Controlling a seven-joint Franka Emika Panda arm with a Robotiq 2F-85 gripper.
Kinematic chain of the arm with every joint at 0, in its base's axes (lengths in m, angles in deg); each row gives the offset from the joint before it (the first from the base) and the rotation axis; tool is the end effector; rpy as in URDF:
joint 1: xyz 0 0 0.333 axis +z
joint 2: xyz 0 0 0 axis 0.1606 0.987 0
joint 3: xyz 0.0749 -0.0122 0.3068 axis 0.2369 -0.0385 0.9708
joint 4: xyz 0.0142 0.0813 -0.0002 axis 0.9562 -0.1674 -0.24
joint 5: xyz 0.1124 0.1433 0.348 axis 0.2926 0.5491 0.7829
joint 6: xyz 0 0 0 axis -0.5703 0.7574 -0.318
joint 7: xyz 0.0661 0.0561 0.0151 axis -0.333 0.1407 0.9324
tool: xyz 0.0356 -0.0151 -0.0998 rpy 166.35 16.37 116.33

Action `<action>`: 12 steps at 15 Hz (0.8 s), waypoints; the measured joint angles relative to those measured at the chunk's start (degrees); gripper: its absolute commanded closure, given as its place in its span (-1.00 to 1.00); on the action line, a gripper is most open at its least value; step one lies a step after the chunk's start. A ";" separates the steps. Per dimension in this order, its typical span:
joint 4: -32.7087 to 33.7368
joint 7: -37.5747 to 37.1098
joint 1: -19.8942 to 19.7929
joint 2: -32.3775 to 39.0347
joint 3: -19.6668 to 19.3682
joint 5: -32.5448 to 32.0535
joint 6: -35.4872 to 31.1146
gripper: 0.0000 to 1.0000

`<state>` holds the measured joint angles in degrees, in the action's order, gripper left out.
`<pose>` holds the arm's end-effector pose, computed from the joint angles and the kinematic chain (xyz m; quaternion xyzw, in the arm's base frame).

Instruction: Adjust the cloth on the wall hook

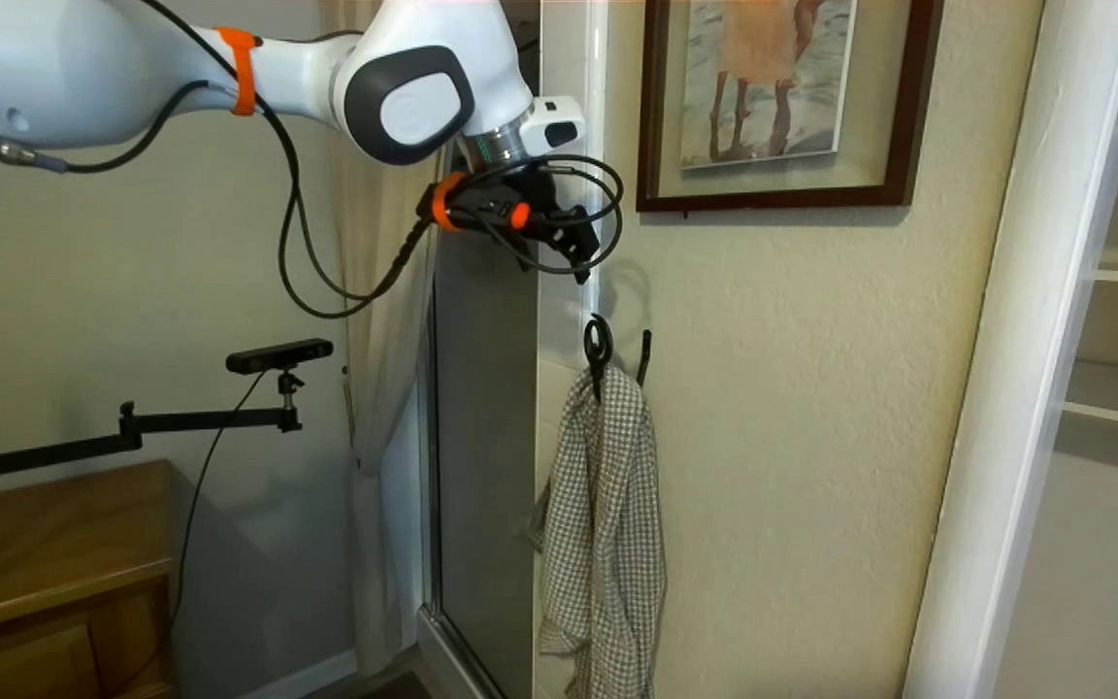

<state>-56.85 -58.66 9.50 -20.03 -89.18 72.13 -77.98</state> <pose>0.5609 0.0178 0.7273 -0.9299 -0.1333 -0.3278 0.1001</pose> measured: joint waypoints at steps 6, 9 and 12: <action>0.05 0.00 -0.01 -1.20 -0.29 -1.37 3.64 -1.00; 0.32 0.02 -0.04 -3.68 -0.31 -8.10 9.07 -1.00; 0.84 0.03 -0.11 -7.05 -0.31 -17.31 13.90 -1.00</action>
<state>-56.01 -58.62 9.38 -27.08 -89.50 54.83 -64.08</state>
